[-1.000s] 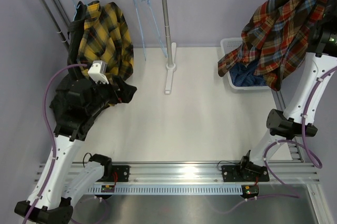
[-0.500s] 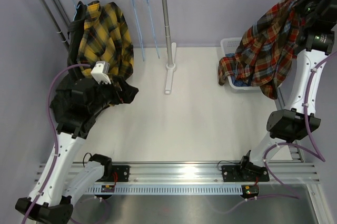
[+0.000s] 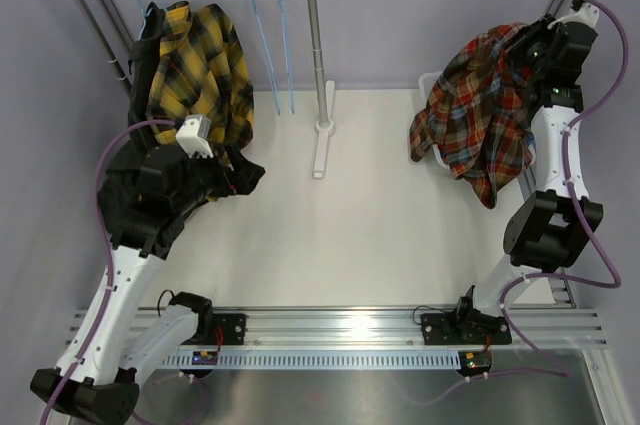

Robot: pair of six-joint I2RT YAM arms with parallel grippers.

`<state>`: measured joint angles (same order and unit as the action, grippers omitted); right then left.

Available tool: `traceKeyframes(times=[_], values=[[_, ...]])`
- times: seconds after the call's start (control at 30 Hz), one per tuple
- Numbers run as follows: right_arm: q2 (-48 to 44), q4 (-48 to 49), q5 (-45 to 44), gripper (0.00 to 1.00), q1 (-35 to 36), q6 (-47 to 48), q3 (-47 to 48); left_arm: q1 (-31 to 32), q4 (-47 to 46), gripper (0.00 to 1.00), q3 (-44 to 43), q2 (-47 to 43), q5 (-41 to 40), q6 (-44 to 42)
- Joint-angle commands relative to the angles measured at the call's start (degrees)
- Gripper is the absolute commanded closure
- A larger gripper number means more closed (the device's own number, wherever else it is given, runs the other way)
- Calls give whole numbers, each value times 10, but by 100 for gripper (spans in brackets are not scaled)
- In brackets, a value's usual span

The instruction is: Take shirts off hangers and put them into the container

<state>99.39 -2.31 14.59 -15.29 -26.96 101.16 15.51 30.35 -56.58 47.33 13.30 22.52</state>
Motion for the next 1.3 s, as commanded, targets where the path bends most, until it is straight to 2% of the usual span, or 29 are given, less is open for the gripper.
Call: traceKeyframes(times=[0.0,0.13,0.37,0.53,0.67,0.93,1.07,1.13,1.17,1.2,1.27], values=[[-27,91,-12,100,-16,-48,-48,2,-16,1,6,-15,14,6],[1,89,-11,100,-40,-65,-62,2,-15,1,13,-23,13,8],[64,-63,10,100,-40,-35,-44,2,-16,1,17,-23,9,9],[98,-191,-55,100,-40,-56,-55,2,-15,1,15,-20,9,8],[122,-223,-108,100,-40,-85,-68,2,-15,1,16,-22,11,7],[232,-334,-132,100,-40,-57,60,2,-16,1,23,-31,15,11],[229,-343,-127,91,-39,-33,88,2,-15,1,25,-38,16,13],[206,-336,-129,83,-39,-14,91,2,-13,1,23,-40,16,13],[175,-333,-129,77,-40,-6,91,2,-13,1,22,-42,15,12],[160,-330,-128,63,-39,2,90,2,-12,1,21,-44,14,11],[104,-325,-131,50,-39,24,84,2,-13,1,18,-46,13,11]])
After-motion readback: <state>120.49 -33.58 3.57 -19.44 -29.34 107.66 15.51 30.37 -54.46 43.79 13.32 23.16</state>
